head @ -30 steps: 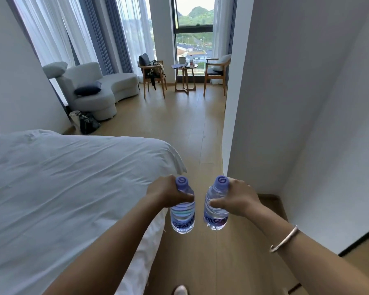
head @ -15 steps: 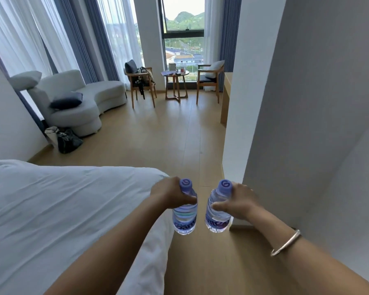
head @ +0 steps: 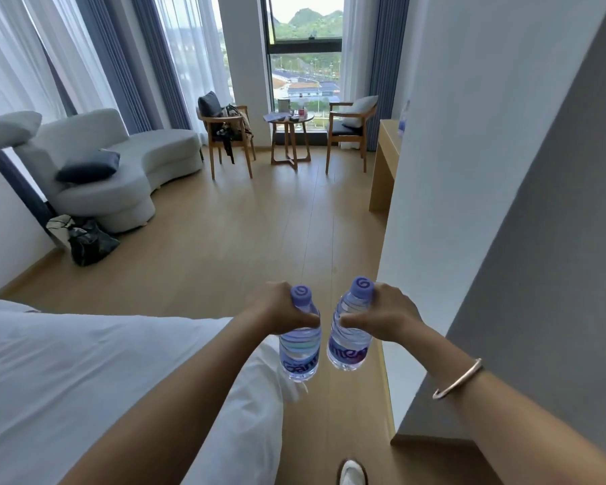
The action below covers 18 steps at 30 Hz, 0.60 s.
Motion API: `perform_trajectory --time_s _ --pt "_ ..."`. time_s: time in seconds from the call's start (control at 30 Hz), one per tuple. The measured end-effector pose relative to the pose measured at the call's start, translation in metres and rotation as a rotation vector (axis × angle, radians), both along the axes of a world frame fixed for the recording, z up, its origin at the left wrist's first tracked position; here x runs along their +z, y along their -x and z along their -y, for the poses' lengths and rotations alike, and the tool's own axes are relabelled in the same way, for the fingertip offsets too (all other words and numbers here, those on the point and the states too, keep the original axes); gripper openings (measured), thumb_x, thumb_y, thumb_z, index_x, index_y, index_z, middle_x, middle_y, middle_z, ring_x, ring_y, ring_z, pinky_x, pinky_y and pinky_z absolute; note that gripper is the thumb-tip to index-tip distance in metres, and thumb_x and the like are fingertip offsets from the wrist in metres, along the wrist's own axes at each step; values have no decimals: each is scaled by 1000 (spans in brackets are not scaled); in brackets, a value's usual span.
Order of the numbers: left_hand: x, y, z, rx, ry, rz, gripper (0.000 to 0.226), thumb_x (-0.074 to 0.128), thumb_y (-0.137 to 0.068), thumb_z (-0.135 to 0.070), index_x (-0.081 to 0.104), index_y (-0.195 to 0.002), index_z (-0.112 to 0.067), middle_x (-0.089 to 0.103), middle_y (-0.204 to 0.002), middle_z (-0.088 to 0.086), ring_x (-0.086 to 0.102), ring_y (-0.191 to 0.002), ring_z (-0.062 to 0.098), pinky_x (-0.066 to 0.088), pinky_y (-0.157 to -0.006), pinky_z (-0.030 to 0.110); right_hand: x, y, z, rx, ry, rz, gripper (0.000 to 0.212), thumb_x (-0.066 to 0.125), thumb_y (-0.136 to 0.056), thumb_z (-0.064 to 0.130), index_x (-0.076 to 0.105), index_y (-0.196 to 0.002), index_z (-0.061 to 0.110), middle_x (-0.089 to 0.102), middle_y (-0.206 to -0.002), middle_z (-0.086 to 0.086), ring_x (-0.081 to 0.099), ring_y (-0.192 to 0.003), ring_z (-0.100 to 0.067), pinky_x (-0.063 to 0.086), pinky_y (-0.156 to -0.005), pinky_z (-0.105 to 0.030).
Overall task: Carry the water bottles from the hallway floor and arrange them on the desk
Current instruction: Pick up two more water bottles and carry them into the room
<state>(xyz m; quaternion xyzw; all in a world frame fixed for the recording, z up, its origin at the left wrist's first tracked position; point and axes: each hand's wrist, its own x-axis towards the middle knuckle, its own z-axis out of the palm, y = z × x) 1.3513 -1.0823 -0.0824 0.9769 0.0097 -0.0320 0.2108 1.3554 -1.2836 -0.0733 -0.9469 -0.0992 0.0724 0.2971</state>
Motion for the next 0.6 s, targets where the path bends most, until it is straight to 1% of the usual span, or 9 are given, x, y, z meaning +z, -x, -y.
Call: perform_trajectory --time_s 0.1,0.23,0.33,0.4,0.5,0.6 --pt "-2 -70 -7 11 -18 4 43 61 -50 -55 41 -48 -17 36 -47 -6 32 -46 11 31 -46 23 0 -74 -7 27 11 14 24 71 -65 44 52 -65 29 54 -63 14 54 -61 -11 38 -49 -20" --pt "5 -159 -13 43 -22 -7 43 58 -47 -58 45 -50 -18 42 -50 -5 38 -49 13 36 -49 25 5 -160 -14 38 1 39 25 70 -66 46 51 -63 30 54 -62 14 51 -57 -7 36 -48 -20" --pt "13 -217 -16 83 -16 17 42 65 -54 -55 47 -52 -17 42 -49 -6 38 -47 10 33 -45 23 8 -220 -18 33 -6 54 23 70 -67 47 59 -73 27 61 -70 7 56 -63 -13 39 -52 -22" --pt "16 -249 -18 104 -21 7 43 68 -56 -54 44 -50 -17 41 -49 -5 37 -47 11 31 -44 23 9 -253 -20 41 -3 48 24 69 -67 48 60 -76 28 61 -70 8 56 -63 -12 39 -50 -21" --pt "18 -296 -20 117 0 -12 44 69 -58 -52 41 -50 -18 41 -51 -5 40 -51 14 33 -48 23 7 -301 -24 45 -12 47 21 68 -66 47 56 -68 29 57 -64 12 52 -58 -7 37 -47 -19" --pt "17 -344 -25 113 10 -12 42 68 -60 -50 43 -51 -18 43 -51 -6 40 -50 12 33 -48 23 4 -350 -31 39 -11 37 22 67 -64 47 54 -64 29 59 -64 10 54 -59 -9 37 -48 -21"
